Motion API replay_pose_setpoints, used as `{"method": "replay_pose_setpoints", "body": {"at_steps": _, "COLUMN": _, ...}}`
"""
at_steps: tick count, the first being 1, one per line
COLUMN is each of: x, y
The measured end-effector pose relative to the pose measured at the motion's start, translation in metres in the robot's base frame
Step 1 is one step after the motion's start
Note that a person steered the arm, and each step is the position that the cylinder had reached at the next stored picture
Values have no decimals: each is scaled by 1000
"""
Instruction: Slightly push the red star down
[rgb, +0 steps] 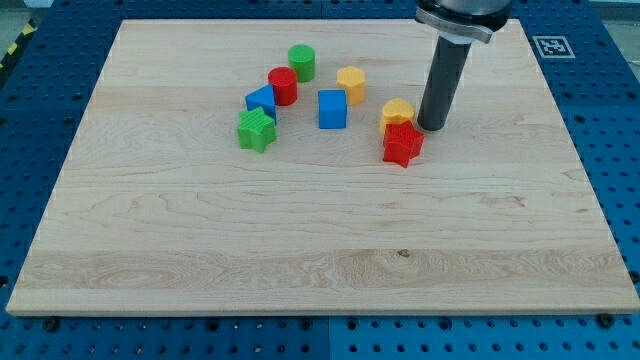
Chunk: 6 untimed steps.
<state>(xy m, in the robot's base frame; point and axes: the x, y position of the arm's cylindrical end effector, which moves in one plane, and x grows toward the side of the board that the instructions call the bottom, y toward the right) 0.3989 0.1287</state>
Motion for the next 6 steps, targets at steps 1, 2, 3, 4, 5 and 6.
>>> {"method": "replay_pose_setpoints", "body": {"at_steps": 1, "x": 1, "y": -5}}
{"method": "replay_pose_setpoints", "body": {"at_steps": 2, "x": 9, "y": -5}}
{"method": "replay_pose_setpoints", "body": {"at_steps": 3, "x": 27, "y": -5}}
{"method": "replay_pose_setpoints", "body": {"at_steps": 4, "x": 42, "y": -5}}
{"method": "replay_pose_setpoints", "body": {"at_steps": 5, "x": 44, "y": -5}}
{"method": "replay_pose_setpoints", "body": {"at_steps": 6, "x": 26, "y": -2}}
